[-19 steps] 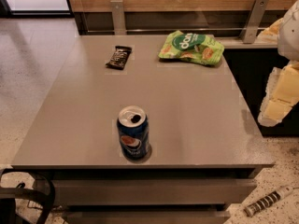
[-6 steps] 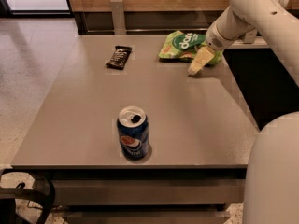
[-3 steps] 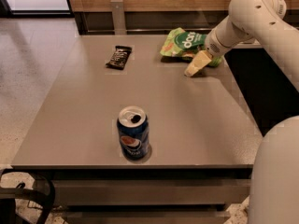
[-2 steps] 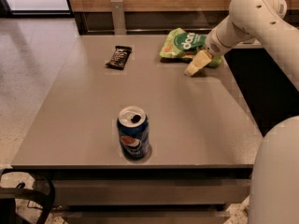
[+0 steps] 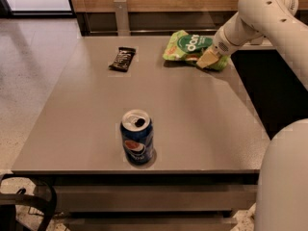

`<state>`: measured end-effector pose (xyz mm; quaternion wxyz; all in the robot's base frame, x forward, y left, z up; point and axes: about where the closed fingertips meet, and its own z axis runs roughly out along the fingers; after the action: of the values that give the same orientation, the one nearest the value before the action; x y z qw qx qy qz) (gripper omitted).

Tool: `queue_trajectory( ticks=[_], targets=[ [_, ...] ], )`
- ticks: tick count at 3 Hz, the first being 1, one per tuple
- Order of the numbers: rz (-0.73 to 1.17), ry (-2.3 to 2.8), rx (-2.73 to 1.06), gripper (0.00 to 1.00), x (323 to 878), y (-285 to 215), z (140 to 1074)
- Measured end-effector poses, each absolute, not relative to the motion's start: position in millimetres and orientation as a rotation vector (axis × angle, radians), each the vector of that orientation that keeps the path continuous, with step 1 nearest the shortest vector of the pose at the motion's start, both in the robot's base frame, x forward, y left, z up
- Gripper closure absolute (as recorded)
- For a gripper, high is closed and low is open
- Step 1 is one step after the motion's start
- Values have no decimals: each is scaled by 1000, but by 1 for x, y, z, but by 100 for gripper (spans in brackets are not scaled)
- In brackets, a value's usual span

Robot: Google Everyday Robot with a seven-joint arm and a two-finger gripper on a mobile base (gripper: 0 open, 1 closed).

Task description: Move green rice chip bag near pepsi can

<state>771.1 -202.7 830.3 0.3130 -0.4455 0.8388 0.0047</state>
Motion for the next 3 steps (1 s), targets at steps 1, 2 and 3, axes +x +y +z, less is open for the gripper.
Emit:
queue_trajectory(
  ticks=[1,2,3],
  targets=[
    [17,2215,-1179,100,772,-201,828],
    [16,2215,-1179,100,772,-201,828],
    [16,2215,-1179,100,772,-201,828]
  ],
)
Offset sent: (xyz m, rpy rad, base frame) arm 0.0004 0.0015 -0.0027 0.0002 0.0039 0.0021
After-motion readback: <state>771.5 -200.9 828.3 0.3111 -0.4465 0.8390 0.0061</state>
